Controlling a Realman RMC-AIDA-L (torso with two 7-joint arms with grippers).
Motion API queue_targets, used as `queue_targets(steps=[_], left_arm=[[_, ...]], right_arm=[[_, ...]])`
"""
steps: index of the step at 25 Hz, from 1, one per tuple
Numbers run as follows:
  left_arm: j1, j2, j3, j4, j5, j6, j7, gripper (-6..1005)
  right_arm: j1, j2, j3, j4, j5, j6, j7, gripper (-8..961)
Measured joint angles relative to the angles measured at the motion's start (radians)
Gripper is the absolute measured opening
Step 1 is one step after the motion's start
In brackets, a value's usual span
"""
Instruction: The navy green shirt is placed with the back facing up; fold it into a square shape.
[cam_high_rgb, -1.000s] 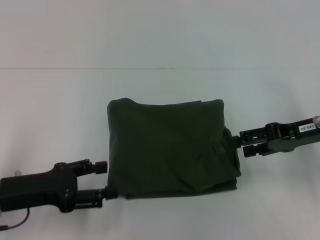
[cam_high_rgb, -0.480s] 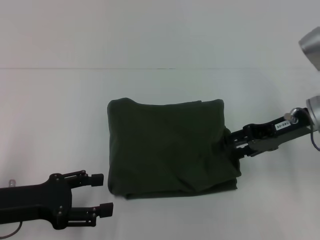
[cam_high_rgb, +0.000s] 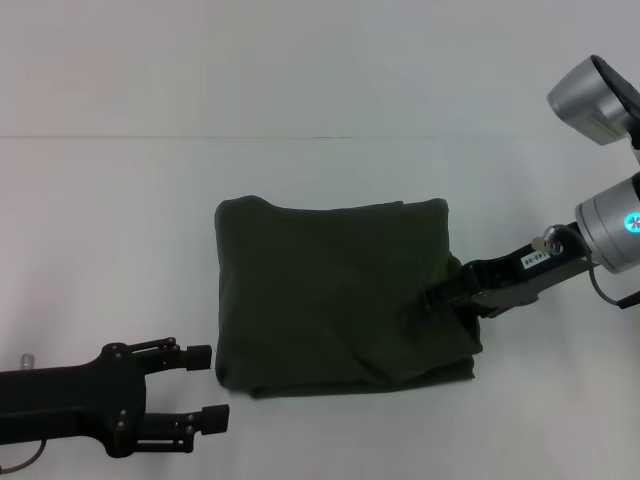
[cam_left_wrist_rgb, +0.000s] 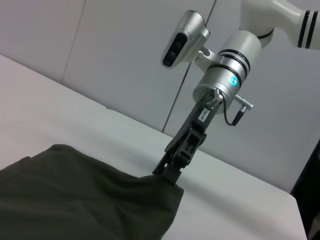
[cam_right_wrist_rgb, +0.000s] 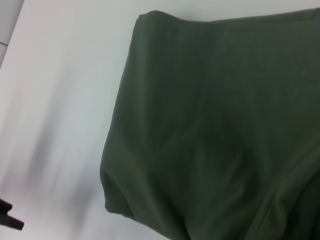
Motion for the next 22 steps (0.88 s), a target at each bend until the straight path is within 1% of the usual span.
queue_targets(steps=[8,12,22], left_arm=[[0.005,0.003,-0.024,0.030,0.003,0.024,-0.005,859],[0.004,0.003,-0.026,0.039,0.005,0.035,-0.005,859],[-0.002,0.003,-0.025,0.042,0.012,0.035,0.001,859]], right_arm=[[0.002,-0.002,0.005,-0.002,0.005,-0.004,0.003,823],[0.006,0.001,0.005,-0.002,0.005,0.000,0.008,822],[-0.002,-0.001,0.002,0.006,0.004,-0.007,0.042,819]])
